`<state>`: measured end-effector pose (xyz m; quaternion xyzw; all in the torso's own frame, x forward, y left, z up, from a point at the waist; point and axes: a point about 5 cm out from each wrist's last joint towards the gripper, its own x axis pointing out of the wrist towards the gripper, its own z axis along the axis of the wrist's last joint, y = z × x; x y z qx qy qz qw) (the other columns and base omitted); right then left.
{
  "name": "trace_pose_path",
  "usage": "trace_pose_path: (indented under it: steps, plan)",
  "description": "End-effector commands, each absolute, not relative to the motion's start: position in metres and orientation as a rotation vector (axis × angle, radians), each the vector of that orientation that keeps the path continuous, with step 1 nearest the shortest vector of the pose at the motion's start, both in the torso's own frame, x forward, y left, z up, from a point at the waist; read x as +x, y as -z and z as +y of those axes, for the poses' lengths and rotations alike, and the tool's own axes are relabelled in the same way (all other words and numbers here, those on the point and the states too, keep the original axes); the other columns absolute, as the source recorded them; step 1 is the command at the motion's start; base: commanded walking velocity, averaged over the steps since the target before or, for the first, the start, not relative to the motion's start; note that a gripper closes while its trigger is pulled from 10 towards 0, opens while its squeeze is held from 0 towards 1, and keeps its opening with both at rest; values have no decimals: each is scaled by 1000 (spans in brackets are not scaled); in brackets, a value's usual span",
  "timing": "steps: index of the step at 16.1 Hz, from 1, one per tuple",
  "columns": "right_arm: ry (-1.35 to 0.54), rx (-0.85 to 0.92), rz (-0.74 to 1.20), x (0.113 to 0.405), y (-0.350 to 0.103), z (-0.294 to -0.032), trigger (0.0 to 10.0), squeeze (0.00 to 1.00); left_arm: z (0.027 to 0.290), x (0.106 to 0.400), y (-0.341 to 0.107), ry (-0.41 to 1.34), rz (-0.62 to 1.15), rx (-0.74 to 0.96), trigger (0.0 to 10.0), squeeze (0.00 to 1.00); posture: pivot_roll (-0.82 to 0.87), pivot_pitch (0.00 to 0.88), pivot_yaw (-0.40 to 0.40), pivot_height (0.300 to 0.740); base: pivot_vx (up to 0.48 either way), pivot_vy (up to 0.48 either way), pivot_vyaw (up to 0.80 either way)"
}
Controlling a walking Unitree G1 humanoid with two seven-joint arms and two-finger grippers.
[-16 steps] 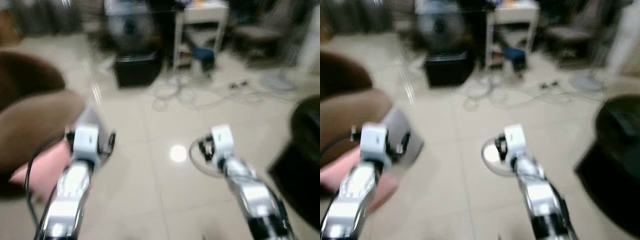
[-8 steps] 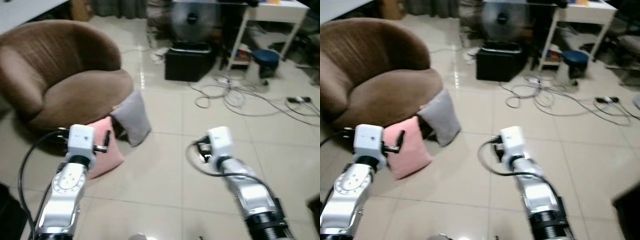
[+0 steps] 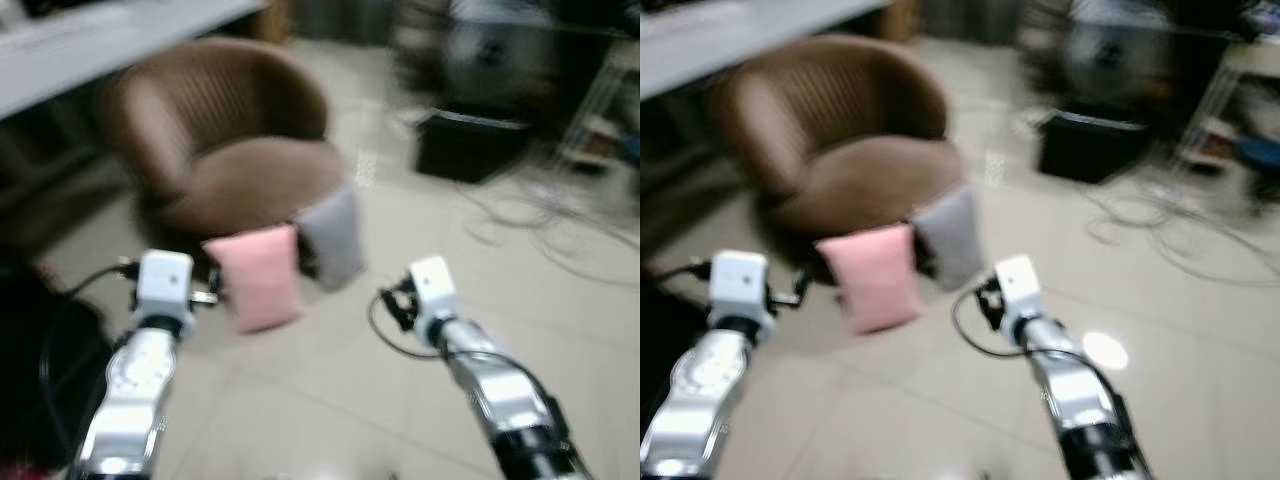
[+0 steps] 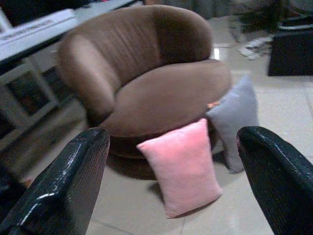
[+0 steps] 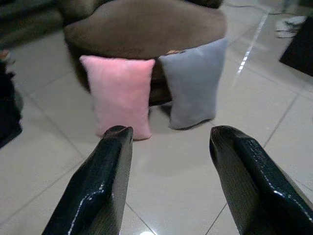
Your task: Move the pillow to the sofa from floor
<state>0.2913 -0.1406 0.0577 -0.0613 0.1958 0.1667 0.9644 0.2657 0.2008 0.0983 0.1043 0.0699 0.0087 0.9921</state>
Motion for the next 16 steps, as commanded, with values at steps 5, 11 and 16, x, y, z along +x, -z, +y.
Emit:
trace_pose_path:
  steps: [5, 11, 16]
  plan:
    - [-314, -121, 389, 295, -59, -142, 10000, 0, 204, 265, -103, -28, 126, 223, 10000, 0, 100, 0, 2, 740, 395, 0, 640]
    - [-323, -127, 402, 296, -55, -142, 10000, 0, 204, 264, -103, -25, 130, 226, 10000, 0, 110, 0, -1, 740, 399, 0, 0]
    - [-311, -128, 403, 294, -53, -145, 10000, 0, 202, 265, -103, -9, 135, 231, 10000, 0, 102, 0, 11, 740, 397, 0, 507]
